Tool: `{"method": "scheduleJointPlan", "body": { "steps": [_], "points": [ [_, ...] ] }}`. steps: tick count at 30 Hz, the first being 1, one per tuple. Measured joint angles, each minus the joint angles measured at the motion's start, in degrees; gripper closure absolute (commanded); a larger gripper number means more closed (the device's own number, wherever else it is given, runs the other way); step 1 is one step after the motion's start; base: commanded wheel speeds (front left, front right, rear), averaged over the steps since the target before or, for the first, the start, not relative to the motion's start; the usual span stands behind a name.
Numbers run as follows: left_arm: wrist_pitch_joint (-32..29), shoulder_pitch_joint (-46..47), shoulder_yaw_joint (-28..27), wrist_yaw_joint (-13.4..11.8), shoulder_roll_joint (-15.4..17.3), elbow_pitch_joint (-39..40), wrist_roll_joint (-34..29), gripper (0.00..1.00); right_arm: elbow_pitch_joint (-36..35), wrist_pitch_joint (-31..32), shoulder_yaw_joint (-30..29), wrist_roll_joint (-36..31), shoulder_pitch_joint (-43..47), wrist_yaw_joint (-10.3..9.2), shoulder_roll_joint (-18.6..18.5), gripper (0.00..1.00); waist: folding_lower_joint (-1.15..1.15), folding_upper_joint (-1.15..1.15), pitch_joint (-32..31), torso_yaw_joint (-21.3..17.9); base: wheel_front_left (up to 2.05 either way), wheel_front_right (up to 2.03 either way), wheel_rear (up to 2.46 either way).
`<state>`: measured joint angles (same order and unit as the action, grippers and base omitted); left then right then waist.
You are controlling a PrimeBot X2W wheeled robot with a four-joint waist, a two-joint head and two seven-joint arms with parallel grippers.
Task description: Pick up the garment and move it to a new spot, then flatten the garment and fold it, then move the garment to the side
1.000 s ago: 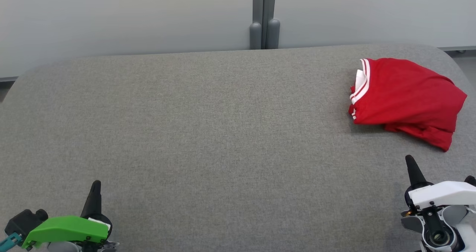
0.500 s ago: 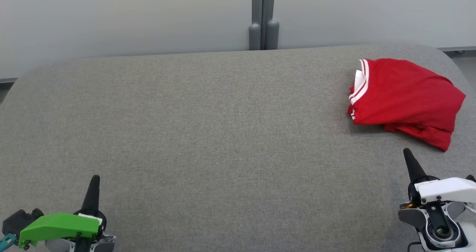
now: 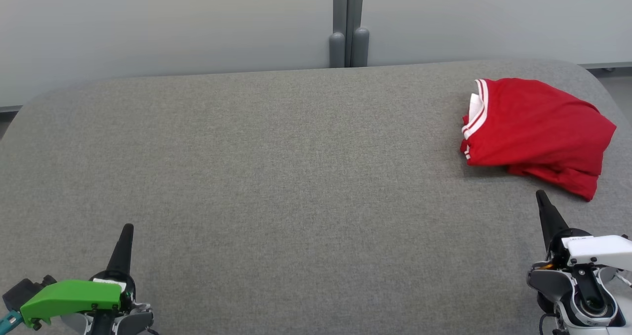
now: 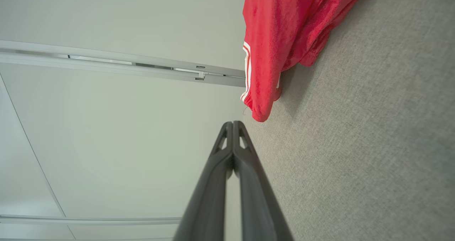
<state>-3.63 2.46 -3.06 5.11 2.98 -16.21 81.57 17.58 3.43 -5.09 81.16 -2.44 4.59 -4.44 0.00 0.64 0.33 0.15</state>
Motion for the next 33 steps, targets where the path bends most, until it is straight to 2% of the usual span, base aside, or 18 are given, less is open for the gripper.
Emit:
{"method": "scheduleJointPlan", "body": {
  "steps": [16, 33],
  "points": [
    [-2.91, 1.19, -1.97, 1.78, -0.54, 0.04, 9.07, 1.00, -0.65, 2.85, -2.78, 10.04, -0.85, 1.97, 2.22, 1.00, 0.00, 0.00, -0.19, -0.16, 0.00, 0.00, 0.00],
    [-2.94, 1.21, -2.08, 1.99, -0.63, 0.07, 10.05, 1.00, -0.92, 3.18, -3.00, 10.35, -0.98, 1.97, 2.38, 1.00, 0.00, 0.00, -0.19, -0.16, 0.00, 0.00, 0.00]
  ]
}}
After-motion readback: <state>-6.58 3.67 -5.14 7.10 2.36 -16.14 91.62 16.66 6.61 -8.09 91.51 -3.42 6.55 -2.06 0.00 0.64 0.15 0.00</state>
